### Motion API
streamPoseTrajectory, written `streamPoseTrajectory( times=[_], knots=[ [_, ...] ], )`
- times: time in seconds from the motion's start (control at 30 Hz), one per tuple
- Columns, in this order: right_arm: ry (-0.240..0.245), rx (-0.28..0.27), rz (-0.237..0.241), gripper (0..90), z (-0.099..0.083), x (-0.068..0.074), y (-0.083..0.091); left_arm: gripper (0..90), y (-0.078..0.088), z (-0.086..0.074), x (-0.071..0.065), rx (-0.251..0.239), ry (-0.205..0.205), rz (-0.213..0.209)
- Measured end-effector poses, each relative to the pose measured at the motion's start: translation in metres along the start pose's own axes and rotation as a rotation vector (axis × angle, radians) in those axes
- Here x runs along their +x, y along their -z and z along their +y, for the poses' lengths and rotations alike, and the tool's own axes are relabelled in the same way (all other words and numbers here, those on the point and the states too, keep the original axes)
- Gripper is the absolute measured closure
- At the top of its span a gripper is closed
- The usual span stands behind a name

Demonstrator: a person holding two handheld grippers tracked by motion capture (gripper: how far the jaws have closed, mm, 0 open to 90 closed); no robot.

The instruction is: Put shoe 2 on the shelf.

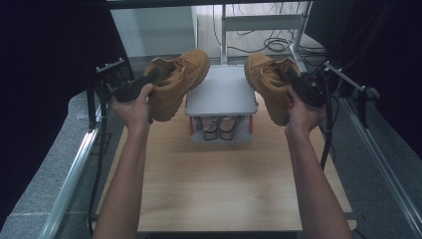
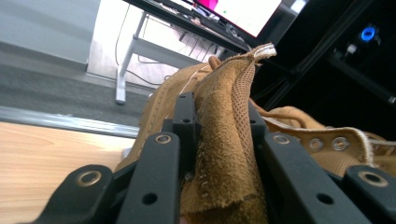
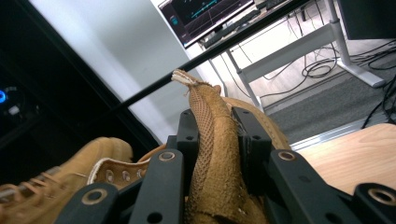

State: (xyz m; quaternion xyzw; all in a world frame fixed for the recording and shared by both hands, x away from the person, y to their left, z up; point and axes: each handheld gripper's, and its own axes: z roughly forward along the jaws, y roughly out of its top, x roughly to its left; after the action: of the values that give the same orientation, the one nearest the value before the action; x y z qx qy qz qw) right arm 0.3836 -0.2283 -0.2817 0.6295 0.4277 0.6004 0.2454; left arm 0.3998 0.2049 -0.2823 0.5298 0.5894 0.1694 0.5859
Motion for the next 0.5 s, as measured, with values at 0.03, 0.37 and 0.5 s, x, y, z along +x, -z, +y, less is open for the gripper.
streamPoseTrajectory(
  times=[0.03,0.37,0.5],
  knots=[
    [-0.009,-0.005,-0.001,74.7,-0.001,0.003,-0.003,74.3,-0.004,-0.001,-0.001,0.002,0.007,0.004],
    [-0.096,0.002,0.009,74.7,-0.021,0.023,-0.034,73.7,-0.029,-0.008,-0.006,-0.01,0.07,0.017],
    [-0.108,0.007,0.025,74.7,-0.028,0.03,-0.041,73.5,-0.033,-0.009,-0.008,-0.007,0.075,0.017]
  ],
)
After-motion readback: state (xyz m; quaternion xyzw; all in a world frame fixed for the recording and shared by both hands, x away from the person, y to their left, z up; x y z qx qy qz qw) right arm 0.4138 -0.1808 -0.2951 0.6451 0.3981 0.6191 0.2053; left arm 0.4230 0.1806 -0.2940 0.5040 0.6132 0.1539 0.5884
